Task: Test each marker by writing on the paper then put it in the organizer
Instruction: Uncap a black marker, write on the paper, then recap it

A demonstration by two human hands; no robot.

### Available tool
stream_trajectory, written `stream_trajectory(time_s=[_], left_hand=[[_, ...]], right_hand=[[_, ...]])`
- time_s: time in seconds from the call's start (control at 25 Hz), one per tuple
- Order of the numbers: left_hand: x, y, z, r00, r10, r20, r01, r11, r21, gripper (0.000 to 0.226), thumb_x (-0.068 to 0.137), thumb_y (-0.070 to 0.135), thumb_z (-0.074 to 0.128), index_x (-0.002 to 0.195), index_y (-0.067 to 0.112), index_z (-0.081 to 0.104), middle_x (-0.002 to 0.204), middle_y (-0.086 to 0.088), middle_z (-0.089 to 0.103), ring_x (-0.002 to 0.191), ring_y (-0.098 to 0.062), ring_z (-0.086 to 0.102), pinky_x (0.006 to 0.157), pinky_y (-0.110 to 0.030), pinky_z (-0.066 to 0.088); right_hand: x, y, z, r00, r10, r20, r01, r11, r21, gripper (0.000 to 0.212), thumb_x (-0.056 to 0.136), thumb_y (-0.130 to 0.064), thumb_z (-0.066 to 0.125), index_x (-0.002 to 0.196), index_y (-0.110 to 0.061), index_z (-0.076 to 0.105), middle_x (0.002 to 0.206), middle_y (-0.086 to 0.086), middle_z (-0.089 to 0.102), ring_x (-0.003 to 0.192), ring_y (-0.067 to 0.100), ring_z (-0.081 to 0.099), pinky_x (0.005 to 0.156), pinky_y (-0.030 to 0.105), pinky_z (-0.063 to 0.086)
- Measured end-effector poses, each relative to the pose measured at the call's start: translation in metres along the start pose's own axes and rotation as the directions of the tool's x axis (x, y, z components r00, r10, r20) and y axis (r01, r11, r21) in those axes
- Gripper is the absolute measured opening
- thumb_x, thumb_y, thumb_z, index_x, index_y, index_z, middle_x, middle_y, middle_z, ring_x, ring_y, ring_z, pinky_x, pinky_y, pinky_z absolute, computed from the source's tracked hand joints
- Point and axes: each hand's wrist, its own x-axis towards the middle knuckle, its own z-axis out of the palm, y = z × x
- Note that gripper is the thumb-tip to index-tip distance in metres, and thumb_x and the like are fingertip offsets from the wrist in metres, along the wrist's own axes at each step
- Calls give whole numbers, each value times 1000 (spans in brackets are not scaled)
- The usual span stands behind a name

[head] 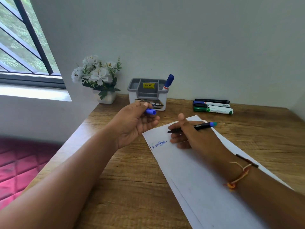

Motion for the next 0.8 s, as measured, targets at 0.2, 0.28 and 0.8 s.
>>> stream_trajectory(time_s=[0.2,0.28,0.8], left_hand=[[2,-1,-4,994,-88,59,96,985,-144,27,104,28,48,104,3,59,78,-11,63,69,-19,70,56,-25,60],[5,-2,-7,988,-134,82,150,957,-248,27,105,26,45,109,2,55,81,-14,65,69,-19,70,50,-21,57],[9,-4,-18,971,-98,216,-191,216,958,14,84,35,76,98,40,78,102,8,70,95,-16,61,94,-46,54]], right_hand=[[-2,12,0,995,-96,-41,96,995,-13,15,92,-30,70,92,-19,79,80,1,80,79,15,78,83,35,63],[-3,12,-2,993,-115,-22,113,991,-71,9,89,-23,72,88,-22,81,80,-4,80,79,11,76,76,26,62],[1,17,1,988,-144,-48,129,964,-234,4,80,-23,78,81,-25,81,80,-9,77,74,3,70,56,11,48]])
